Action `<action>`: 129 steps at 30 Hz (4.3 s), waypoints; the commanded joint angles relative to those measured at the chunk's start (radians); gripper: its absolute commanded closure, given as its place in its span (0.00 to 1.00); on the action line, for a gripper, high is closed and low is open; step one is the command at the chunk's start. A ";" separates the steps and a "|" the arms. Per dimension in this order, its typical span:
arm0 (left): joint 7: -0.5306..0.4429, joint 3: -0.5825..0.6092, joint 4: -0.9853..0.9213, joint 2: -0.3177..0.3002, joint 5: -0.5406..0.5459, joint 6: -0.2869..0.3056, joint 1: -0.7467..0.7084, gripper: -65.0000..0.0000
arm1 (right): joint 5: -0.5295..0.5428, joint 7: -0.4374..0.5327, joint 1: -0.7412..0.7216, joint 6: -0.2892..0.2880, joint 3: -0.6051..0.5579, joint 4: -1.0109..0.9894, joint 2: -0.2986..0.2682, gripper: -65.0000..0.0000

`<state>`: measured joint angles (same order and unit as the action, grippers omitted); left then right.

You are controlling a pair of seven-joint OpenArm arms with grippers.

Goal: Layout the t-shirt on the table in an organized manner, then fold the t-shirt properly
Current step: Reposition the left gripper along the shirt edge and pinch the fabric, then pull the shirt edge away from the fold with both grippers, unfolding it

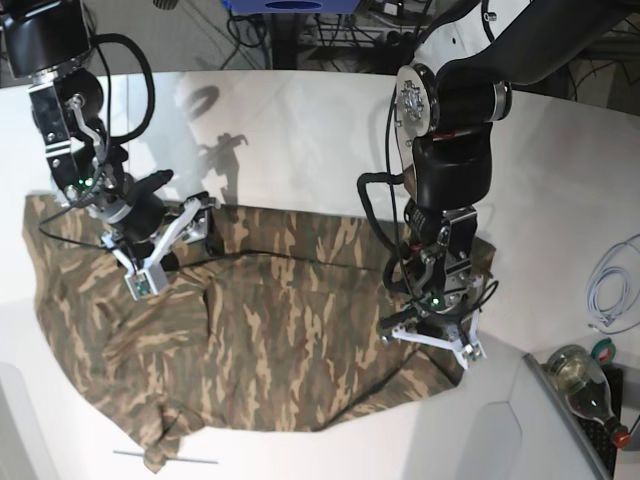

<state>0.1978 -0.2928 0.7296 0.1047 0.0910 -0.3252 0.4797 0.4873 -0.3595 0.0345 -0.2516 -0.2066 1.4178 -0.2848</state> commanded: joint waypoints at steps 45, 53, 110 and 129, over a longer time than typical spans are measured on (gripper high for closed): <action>-0.016 0.155 0.264 -0.340 -0.004 0.435 -0.376 1.00 | 0.009 0.026 0.026 -0.010 0.005 0.016 -0.001 0.34; -0.018 -0.030 0.310 -0.282 -0.013 0.314 -0.422 1.00 | 0.009 0.026 0.023 -0.010 0.005 0.016 -0.001 0.34; -0.019 -0.300 0.520 -0.185 -0.004 0.162 -0.619 0.37 | 0.006 0.026 -0.051 -0.002 0.227 -0.340 0.128 0.48; -0.024 -0.105 0.559 -0.121 -0.006 0.232 -0.599 0.76 | 0.007 0.023 0.000 -0.002 0.233 -0.223 0.126 0.48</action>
<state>0.1974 -0.3927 1.2755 -0.0048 0.0864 -0.0814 -0.1242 0.4866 -0.3592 0.0483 -0.2504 0.0204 1.1824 -0.1509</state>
